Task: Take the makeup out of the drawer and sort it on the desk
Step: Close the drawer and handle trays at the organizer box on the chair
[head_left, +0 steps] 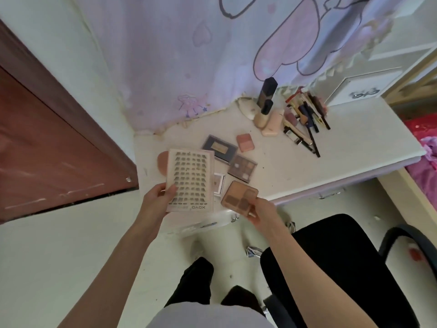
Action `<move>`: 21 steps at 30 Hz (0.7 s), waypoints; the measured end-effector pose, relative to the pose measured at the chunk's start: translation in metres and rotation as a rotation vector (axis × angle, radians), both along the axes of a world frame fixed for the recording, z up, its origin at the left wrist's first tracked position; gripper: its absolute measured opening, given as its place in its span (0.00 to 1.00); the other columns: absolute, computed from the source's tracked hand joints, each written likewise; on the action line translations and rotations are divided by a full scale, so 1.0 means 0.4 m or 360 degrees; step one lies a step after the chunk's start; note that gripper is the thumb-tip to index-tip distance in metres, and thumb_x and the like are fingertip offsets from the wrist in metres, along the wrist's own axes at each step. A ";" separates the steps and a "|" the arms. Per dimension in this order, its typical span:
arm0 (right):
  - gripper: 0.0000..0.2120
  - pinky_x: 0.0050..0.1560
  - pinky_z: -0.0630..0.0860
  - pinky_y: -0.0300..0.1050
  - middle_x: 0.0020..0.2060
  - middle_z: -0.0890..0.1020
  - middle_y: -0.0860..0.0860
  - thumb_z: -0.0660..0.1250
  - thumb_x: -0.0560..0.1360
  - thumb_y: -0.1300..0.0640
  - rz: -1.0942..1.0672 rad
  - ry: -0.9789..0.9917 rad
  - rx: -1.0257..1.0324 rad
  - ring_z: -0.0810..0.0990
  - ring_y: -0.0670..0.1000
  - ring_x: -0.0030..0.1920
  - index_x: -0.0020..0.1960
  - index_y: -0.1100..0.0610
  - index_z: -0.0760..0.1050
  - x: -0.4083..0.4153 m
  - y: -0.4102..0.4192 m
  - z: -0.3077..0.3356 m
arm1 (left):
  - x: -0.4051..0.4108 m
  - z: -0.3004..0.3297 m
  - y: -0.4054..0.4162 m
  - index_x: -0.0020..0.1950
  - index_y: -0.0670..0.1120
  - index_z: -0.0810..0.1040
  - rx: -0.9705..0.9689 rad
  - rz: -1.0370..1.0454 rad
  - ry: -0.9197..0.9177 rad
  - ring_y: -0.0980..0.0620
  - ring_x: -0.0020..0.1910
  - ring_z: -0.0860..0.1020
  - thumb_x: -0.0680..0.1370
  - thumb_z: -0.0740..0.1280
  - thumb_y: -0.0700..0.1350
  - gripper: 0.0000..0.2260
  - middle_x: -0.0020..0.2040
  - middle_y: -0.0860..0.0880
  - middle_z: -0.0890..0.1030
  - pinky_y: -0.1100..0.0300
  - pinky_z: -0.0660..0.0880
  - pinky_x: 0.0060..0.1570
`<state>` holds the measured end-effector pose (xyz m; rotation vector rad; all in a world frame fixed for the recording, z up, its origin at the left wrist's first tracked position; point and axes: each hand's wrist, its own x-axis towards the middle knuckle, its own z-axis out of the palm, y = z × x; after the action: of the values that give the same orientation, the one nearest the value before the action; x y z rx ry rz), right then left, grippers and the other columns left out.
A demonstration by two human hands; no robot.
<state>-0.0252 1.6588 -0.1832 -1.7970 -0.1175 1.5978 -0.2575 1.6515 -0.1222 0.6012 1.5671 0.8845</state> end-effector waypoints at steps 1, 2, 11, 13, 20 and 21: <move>0.11 0.35 0.74 0.43 0.45 0.79 0.57 0.59 0.76 0.68 -0.0030 -0.0027 -0.0014 0.77 0.51 0.38 0.57 0.63 0.74 -0.009 0.015 -0.005 | -0.008 -0.001 0.027 0.58 0.45 0.73 -0.0017 -0.0027 0.0004 0.50 0.49 0.79 0.79 0.62 0.44 0.09 0.50 0.49 0.80 0.53 0.74 0.53; 0.11 0.34 0.72 0.42 0.42 0.79 0.56 0.59 0.76 0.68 -0.0053 -0.0082 -0.0030 0.76 0.50 0.36 0.56 0.62 0.75 -0.017 0.030 -0.007 | -0.014 -0.002 0.050 0.58 0.45 0.74 -0.0027 -0.0056 0.0004 0.50 0.49 0.79 0.79 0.63 0.44 0.09 0.50 0.48 0.80 0.53 0.74 0.54; 0.04 0.36 0.73 0.44 0.32 0.77 0.57 0.66 0.72 0.64 0.0270 -0.0330 -0.0172 0.75 0.54 0.33 0.39 0.64 0.76 0.003 0.108 0.004 | 0.014 0.002 0.180 0.62 0.40 0.74 -0.0097 -0.0262 -0.0017 0.51 0.48 0.80 0.78 0.64 0.42 0.13 0.50 0.47 0.81 0.56 0.74 0.51; 0.06 0.38 0.75 0.44 0.34 0.78 0.56 0.66 0.74 0.59 0.0406 -0.0302 -0.0130 0.77 0.52 0.33 0.41 0.62 0.75 0.034 0.128 0.031 | 0.042 0.006 0.208 0.61 0.36 0.73 -0.0053 -0.0370 0.0021 0.58 0.41 0.79 0.78 0.63 0.41 0.14 0.40 0.51 0.81 0.58 0.74 0.46; 0.11 0.46 0.79 0.45 0.39 0.84 0.52 0.63 0.78 0.53 0.0301 0.0387 0.0440 0.82 0.51 0.41 0.47 0.59 0.79 0.174 0.233 0.132 | 0.239 0.018 0.320 0.49 0.46 0.78 -0.0030 -0.0595 0.0137 0.49 0.46 0.80 0.77 0.65 0.41 0.04 0.45 0.48 0.81 0.62 0.76 0.49; 0.09 0.46 0.79 0.44 0.38 0.84 0.51 0.64 0.77 0.54 0.0327 0.0369 0.0473 0.82 0.49 0.40 0.47 0.59 0.79 0.202 0.241 0.139 | 0.282 0.017 0.335 0.51 0.44 0.78 -0.0022 -0.0631 0.0140 0.52 0.44 0.79 0.77 0.64 0.40 0.05 0.44 0.50 0.81 0.65 0.76 0.45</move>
<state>0.0555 1.7552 -0.1275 -1.3992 -0.4201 1.8134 -0.1448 1.7853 -0.1153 0.9133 1.4605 0.5533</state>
